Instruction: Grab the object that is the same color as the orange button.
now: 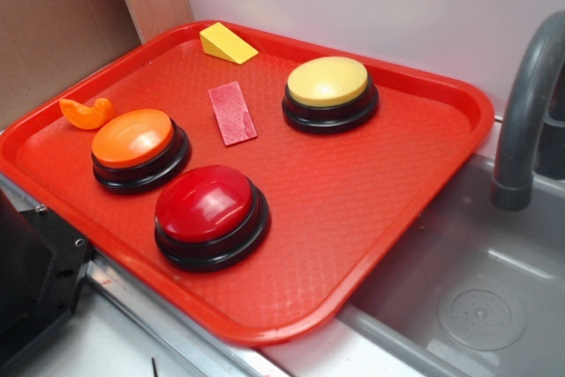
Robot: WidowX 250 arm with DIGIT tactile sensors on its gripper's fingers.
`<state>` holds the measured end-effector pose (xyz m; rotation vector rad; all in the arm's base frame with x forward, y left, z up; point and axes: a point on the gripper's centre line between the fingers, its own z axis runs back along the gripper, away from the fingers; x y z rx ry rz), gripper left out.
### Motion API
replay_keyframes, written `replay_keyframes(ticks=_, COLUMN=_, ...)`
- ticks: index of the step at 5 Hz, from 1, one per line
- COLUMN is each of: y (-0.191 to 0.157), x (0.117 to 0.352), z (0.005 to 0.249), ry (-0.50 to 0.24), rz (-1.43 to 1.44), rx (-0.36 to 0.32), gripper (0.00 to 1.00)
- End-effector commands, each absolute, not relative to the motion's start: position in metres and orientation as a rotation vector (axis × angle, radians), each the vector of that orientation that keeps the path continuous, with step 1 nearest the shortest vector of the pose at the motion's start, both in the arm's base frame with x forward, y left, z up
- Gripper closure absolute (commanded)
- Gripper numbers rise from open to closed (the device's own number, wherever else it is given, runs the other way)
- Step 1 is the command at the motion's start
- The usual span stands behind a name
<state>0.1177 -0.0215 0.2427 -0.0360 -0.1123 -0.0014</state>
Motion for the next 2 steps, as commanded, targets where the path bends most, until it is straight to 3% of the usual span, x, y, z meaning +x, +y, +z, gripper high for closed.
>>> replay_keyframes(ticks=1, y=-0.021, x=0.118, z=0.243, ry=-0.112, rz=-0.001, rx=-0.036, gripper=0.00)
replay_keyframes(ticks=2, y=0.006, x=0.152, z=0.222, ry=-0.129, rz=-0.017, rx=0.008, gripper=0.00)
